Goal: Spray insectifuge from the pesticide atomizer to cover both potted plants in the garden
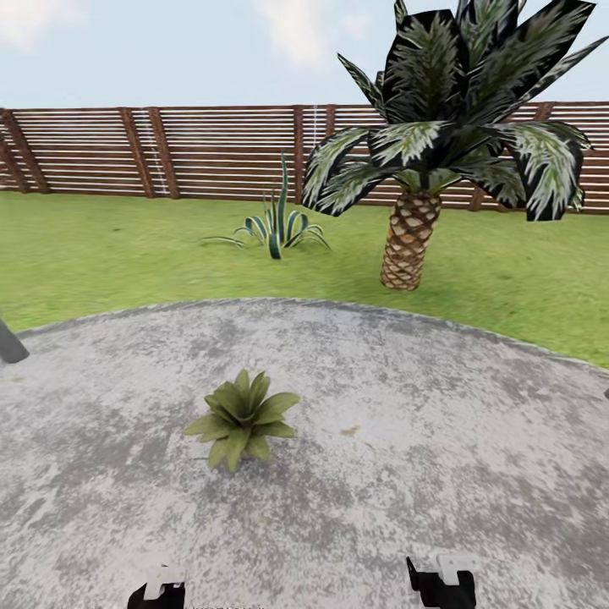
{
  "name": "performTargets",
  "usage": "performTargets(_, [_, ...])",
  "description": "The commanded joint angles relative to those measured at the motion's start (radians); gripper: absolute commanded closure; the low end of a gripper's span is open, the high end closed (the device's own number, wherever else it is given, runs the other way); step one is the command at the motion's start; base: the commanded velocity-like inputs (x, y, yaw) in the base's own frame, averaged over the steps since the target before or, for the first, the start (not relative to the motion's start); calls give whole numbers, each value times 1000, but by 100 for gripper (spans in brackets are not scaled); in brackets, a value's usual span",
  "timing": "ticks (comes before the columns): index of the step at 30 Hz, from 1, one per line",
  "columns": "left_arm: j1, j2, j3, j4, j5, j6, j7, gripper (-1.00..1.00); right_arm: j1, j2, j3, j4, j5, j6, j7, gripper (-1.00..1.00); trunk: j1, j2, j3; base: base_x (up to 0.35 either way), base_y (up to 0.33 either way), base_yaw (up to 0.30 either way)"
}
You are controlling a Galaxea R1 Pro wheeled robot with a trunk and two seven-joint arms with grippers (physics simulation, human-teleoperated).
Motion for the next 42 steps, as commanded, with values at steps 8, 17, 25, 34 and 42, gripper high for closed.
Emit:
performTargets(8, [-1,0,0,1,7,-4,0,100,0,0,0,1,0,-3,1,-100,0,0,-1,0,-274,241])
performTargets(17, [-1,2,0,1,10,-4,0,100,0,0,0,0,0,-3,1,-100,0,0,-1,88,-267,154])
performTargets(25, [11,3,1,4,11,-5,0,100,0,0,0,-1,-1,-3,5,-100,0,0,-1,33,-32,2])
performTargets(34, [25,8,3,6,10,-28,0,100,0,-3,-1,0,1,-3,2,-100,0,0,-1,1,-1,0])
performTargets(42, [25,-1,-3,2,1,-64,-2,100,0,-4,0,10,2,-3,5,-100,0,0,-1,0,0,0])
